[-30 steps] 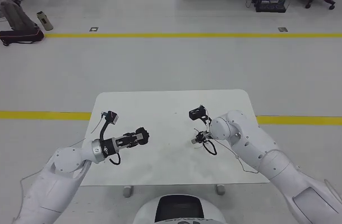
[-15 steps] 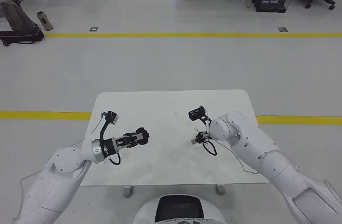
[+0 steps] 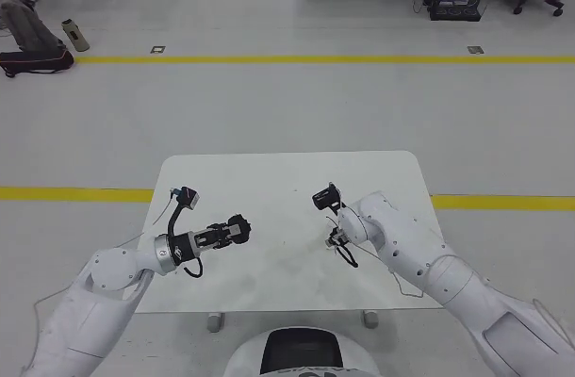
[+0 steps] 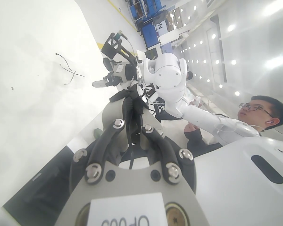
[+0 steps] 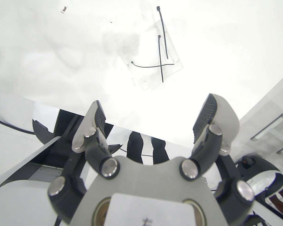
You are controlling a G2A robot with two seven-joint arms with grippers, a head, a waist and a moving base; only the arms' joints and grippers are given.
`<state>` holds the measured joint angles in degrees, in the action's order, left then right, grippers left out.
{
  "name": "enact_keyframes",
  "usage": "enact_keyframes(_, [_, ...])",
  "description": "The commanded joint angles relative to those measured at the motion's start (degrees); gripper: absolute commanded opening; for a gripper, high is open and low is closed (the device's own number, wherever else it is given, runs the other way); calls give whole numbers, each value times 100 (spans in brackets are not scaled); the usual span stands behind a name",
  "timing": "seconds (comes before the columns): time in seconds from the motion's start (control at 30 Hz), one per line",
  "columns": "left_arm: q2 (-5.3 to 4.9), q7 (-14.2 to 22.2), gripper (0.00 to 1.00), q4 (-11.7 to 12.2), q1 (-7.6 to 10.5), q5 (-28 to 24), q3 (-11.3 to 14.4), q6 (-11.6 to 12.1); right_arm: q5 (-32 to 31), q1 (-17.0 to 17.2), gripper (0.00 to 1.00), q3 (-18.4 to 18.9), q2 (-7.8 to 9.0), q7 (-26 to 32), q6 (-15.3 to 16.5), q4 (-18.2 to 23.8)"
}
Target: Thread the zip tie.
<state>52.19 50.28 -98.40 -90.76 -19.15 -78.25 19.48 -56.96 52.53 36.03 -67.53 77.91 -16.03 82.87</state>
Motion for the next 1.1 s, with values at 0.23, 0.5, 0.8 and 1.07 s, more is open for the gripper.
enact_keyframes(0.23, [0,0,0,0,0,0,0,0,-60,92,100,46,-33,-242,-96,-117])
enact_keyframes(0.5, [0,0,0,0,0,0,0,0,37,48,100,88,-141,-459,-345,-414])
enact_keyframes(0.8, [0,0,0,0,0,0,0,0,181,149,100,241,-178,-780,-337,-579])
enact_keyframes(1.07, [0,0,0,0,0,0,0,0,442,158,53,389,-254,-1062,-182,-884])
